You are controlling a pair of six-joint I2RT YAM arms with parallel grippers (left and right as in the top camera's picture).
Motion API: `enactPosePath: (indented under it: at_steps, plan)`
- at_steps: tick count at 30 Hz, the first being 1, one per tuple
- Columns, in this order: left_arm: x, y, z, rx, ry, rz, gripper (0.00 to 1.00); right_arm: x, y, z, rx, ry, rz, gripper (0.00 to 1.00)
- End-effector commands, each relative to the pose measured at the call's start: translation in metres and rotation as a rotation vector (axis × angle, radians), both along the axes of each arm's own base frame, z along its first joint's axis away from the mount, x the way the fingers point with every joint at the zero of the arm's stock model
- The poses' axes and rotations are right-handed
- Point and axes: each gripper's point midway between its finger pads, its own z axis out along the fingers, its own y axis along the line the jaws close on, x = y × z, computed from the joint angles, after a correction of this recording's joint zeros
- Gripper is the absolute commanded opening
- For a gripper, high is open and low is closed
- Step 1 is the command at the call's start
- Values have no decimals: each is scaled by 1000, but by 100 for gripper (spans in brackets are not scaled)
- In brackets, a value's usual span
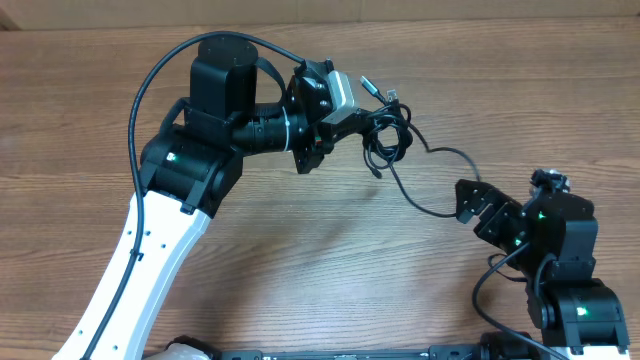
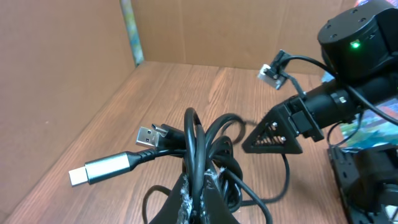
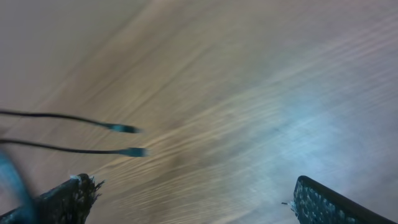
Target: Untangle cables
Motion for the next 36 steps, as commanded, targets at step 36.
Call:
enactPosePath:
  at_steps: [36]
  plan:
    - [79,91,-24,-214,636,1018,4,5,58,60,371,-128,199,100]
